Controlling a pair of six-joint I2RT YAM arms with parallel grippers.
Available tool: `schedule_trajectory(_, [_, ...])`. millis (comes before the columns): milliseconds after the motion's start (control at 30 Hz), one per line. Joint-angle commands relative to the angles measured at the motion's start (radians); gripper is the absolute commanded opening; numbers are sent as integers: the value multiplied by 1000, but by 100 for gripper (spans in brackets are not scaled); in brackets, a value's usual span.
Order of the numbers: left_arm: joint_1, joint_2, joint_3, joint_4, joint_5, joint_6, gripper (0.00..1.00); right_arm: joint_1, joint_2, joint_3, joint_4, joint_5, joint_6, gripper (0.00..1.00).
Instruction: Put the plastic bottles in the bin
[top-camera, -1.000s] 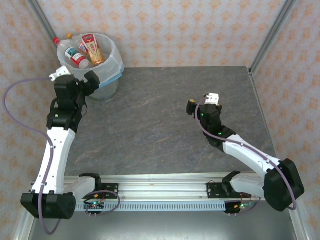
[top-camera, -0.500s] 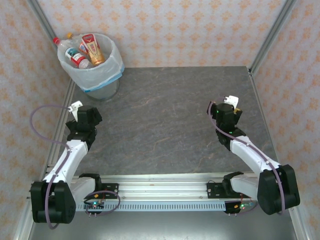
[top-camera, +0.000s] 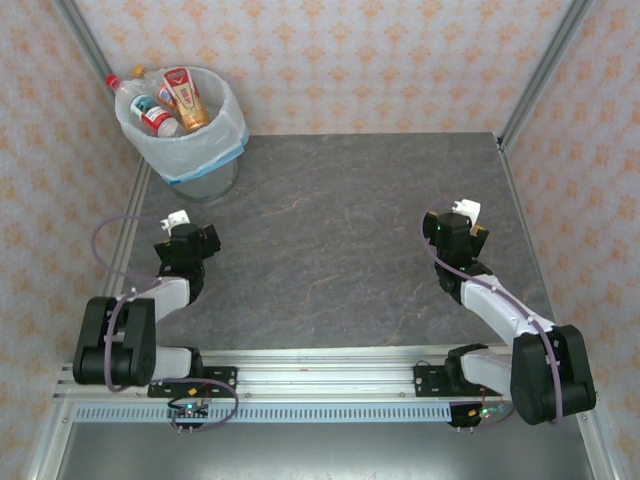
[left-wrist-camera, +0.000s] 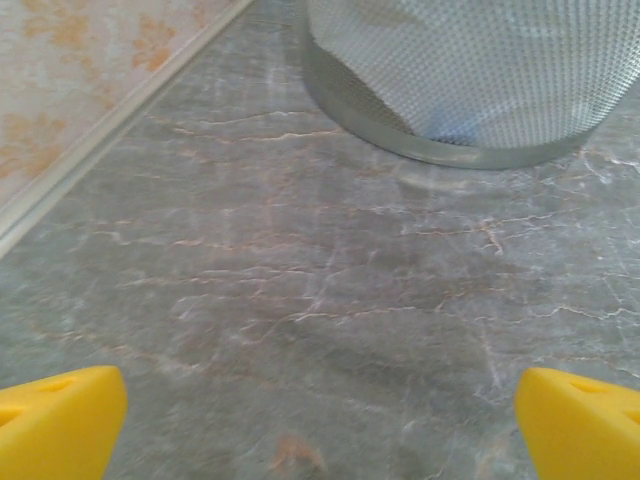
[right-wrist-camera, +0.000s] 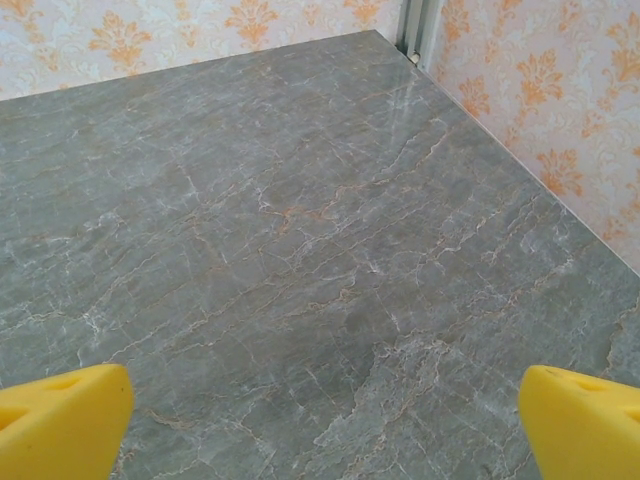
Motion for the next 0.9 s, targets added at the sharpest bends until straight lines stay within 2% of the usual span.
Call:
schedule_trajectory(0, [-10,32,34,146,69,64,100,-15,22,-21,59,-32,-36,99])
schedule_trajectory(100, [-33,44,-29,276,98,105,100,-38,30,-44,110,-76,-36,99])
schedule_trajectory(200, [-66,155,-40,416,48,132,100,-64,57,-77,188,-92,-37,99])
schedule_trajectory(233, [-78,130,8,278,36,133,100,-75,61,-86,209,-98,-37,99])
schedule_trajectory(367, [-124,144,1,317,-115,136,100,-105,90,-136,324,-122,-27,99])
schedule_trajectory(433, [-123,140,6,301,-122,131,100,-116,124,-159,412,-120,-5,99])
schedule_trajectory(600, [-124,140,6,303,-122,130,100,-116,162,-163,493,-75,-44,99])
schedule_trajectory(667, [-124,139,7,298,-121,130,100,-119,200,-208,646,-106,-86,99])
schedule_trajectory(800, [-124,139,7,297,-121,130,100,-119,291,-253,796,-183,-117,99])
schedule_trajectory(867, [-124,139,7,298,-121,129,100,-118,327,-260,835,-180,-112,99])
